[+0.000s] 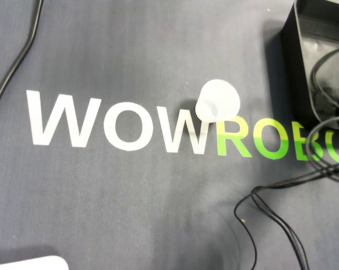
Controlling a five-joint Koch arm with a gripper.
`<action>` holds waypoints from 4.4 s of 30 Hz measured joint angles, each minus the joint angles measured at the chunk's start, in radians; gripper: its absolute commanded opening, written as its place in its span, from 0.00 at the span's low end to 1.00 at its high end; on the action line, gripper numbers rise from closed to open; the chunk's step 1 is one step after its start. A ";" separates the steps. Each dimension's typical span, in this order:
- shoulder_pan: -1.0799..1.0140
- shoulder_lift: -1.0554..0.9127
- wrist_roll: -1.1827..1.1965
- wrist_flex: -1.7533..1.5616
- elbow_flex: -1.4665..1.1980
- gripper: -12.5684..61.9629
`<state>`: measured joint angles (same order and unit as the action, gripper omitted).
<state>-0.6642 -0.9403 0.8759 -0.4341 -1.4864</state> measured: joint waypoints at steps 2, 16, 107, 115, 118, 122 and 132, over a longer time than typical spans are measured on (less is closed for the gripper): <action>0.000 0.014 0.046 -0.005 0.000 0.18; 0.021 0.029 0.104 -0.003 0.000 0.18; 0.701 -0.738 -2.487 -0.020 -0.997 0.19; 0.693 -0.649 -2.487 -0.114 -0.996 0.31; 0.696 -0.647 -2.487 -0.126 -0.996 0.36; 0.696 -0.647 -2.487 -0.137 -0.996 0.42; 0.687 -0.723 -2.487 -0.167 -0.996 0.51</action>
<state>0.0230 -1.6628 -1.6107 -0.6013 -2.4820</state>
